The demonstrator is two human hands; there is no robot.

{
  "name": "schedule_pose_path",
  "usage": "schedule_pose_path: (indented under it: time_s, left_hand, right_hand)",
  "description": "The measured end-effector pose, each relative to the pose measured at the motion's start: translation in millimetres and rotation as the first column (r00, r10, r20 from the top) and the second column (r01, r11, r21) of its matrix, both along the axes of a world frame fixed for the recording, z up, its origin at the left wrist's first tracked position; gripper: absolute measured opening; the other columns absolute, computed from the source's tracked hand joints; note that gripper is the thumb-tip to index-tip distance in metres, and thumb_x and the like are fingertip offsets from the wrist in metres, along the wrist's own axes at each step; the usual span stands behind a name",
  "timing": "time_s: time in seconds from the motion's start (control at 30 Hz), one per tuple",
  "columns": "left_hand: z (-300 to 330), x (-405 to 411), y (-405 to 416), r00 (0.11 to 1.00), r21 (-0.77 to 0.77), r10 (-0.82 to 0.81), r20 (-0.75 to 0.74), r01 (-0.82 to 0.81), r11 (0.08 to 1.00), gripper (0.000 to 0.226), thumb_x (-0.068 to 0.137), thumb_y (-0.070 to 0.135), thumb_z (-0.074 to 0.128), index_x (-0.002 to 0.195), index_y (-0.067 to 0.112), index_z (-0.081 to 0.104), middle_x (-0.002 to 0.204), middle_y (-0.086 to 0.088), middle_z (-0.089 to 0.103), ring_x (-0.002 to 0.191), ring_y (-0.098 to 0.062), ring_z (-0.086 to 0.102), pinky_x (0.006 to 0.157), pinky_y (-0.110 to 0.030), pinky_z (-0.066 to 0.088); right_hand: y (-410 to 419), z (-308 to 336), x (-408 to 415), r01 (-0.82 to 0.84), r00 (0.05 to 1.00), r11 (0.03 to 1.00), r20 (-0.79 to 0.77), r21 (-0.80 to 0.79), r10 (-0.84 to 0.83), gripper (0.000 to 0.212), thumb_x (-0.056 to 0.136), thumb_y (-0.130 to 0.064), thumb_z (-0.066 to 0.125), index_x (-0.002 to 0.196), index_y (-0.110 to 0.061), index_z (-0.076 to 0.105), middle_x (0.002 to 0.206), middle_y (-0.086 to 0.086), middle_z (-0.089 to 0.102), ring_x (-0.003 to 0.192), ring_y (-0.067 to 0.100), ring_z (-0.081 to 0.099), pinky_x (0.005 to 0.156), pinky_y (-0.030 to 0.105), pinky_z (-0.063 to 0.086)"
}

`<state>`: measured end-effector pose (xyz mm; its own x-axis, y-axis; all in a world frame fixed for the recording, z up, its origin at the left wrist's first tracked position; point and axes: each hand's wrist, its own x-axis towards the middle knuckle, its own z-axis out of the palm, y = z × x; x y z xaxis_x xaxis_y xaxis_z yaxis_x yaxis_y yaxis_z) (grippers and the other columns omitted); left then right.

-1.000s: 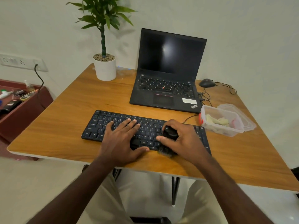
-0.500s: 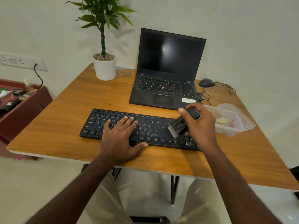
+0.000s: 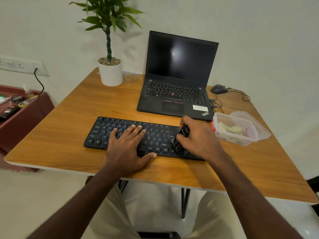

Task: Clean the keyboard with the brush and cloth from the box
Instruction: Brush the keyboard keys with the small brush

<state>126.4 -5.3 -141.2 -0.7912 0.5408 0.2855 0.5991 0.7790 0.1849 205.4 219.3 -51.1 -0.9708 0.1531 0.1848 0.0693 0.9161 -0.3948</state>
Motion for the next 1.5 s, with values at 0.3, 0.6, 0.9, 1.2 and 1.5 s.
schedule_pose_path:
  time_s: [0.3, 0.6, 0.9, 1.2, 1.5]
  left_hand:
    - [1.1, 0.0, -0.5, 1.000, -0.011, 0.008, -0.003, -0.008, 1.000, 0.099, 0.076, 0.091, 0.026, 0.150, 0.027, 0.040, 0.158, 0.005, 0.036, 0.148, -0.014, 0.027, 0.119, -0.059, 0.012]
    - [2.6, -0.5, -0.6, 1.000, -0.020, 0.016, 0.002, -0.016, 1.000, 0.100, 0.075, 0.091, 0.025, 0.151, 0.028, 0.038, 0.159, 0.005, 0.034, 0.149, -0.013, 0.025, 0.120, -0.059, 0.011]
    - [1.5, -0.5, 0.1, 1.000, -0.017, 0.018, 0.001, -0.018, 1.000, 0.100, 0.076, 0.091, 0.025, 0.150, 0.026, 0.041, 0.158, 0.004, 0.036, 0.148, -0.014, 0.027, 0.119, -0.060, 0.012]
    - [2.8, -0.2, 1.2, 1.000, -0.025, 0.019, 0.009, -0.019, 0.999, 0.100, 0.075, 0.091, 0.024, 0.151, 0.027, 0.039, 0.159, 0.005, 0.034, 0.149, -0.014, 0.025, 0.120, -0.058, 0.010]
    - [1.4, -0.5, 1.0, 1.000, -0.021, 0.016, 0.001, -0.016, 1.000, 0.100, 0.076, 0.091, 0.024, 0.150, 0.027, 0.041, 0.158, 0.004, 0.037, 0.148, -0.015, 0.027, 0.119, -0.058, 0.010]
  right_hand:
    - [21.8, 11.4, 11.9, 0.033, 0.993, 0.953, 0.115, -0.301, 0.002, 0.015, 0.080, -0.021, 0.077, 0.085, -0.024, 0.062, 0.080, -0.001, 0.066, 0.076, 0.017, 0.064, 0.068, 0.042, 0.057]
    - [0.8, -12.4, 9.3, 0.049, 0.999, 0.984, 0.005, -0.172, -0.049, 0.020, 0.084, -0.027, 0.072, 0.090, -0.027, 0.053, 0.080, -0.013, 0.060, 0.075, 0.000, 0.057, 0.057, 0.014, 0.037]
    - [47.3, 1.5, 14.0, 0.125, 0.984, 0.951, -0.090, -0.283, -0.156, 0.039, 0.083, -0.025, 0.078, 0.111, -0.029, 0.051, 0.091, -0.002, 0.066, 0.079, 0.014, 0.066, 0.064, 0.030, 0.057]
    - [35.8, -11.1, 5.7, -0.104, 0.994, 0.927, -0.019, -0.359, 0.104, 0.023, 0.087, -0.031, 0.077, 0.106, -0.024, 0.066, 0.095, -0.010, 0.070, 0.090, 0.008, 0.065, 0.076, 0.029, 0.052]
    - [68.8, 1.5, 16.3, -0.126, 0.991, 0.929, 0.002, -0.349, 0.135, 0.017, 0.089, -0.027, 0.076, 0.096, -0.018, 0.064, 0.087, 0.001, 0.069, 0.083, 0.015, 0.067, 0.068, 0.035, 0.055]
